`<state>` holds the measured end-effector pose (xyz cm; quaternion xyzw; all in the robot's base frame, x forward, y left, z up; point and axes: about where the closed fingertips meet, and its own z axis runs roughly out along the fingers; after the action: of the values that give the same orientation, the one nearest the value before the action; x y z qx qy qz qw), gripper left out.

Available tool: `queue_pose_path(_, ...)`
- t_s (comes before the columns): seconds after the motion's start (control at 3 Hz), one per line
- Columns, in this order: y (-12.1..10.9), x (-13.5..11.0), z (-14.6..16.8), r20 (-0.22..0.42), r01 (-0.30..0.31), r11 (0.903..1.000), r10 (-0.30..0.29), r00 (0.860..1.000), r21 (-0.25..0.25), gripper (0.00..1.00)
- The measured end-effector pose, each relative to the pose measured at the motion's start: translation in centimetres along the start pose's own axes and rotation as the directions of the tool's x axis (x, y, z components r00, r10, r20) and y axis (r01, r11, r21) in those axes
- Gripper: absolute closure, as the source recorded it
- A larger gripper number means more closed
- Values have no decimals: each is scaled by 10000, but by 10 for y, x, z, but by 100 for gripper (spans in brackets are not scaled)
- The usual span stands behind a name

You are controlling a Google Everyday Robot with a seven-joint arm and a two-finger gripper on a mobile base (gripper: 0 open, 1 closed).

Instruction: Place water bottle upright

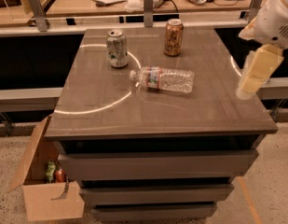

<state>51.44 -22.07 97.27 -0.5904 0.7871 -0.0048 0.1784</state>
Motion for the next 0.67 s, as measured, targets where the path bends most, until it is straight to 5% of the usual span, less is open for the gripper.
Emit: queue_pose_path(0.67,-35,-42,46,479,118,9986,-93,9988,-523,0)
